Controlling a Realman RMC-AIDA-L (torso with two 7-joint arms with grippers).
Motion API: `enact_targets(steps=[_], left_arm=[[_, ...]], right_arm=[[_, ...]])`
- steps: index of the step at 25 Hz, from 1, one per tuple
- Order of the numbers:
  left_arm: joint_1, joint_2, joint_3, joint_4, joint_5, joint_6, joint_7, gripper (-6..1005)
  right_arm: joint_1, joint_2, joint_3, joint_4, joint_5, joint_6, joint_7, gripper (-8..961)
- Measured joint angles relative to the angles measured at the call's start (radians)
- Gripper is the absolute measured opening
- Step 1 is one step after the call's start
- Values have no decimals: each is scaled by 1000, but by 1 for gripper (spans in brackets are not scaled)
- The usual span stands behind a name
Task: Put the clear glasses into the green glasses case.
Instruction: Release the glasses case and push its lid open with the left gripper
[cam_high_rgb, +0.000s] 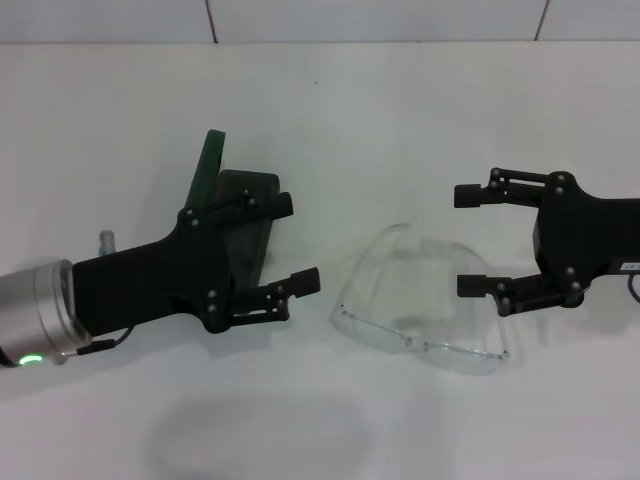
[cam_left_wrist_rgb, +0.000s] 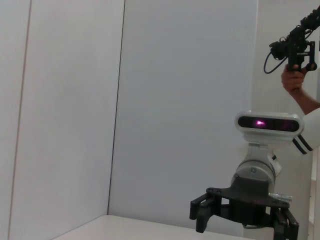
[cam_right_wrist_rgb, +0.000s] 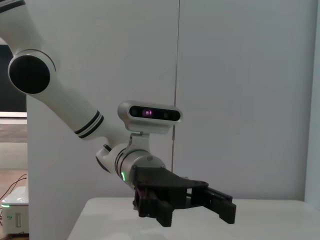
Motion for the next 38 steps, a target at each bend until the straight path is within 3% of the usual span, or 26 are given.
enact_targets(steps=[15,18,23,25,28,34,38], left_arm=[[5,-1,-8,0,0,-3,-13,875],[5,7,-28,23,-6,-26,-98,875],[56,44,-59,250,50,-119,-432,875],[89,47,-90,385,135,-174,-595,876],[124,19,-155,550,319,-269,-802,876],[122,-91,-340,714,671,-313,-1000,876],[110,-110,-369,727,759,-334,-1030,876]], right_arm=[[-9,7,0,-11,0,20,-1,869],[-11,8,0,-11,0,20,-1,869],[-15,10,0,-11,-6,25,-1,870],[-16,11,0,-11,-9,28,-1,870],[-17,14,0,-11,-11,30,-1,870],[-16,24,0,-11,-23,31,-1,870],[-14,32,0,-12,-26,31,0,870]])
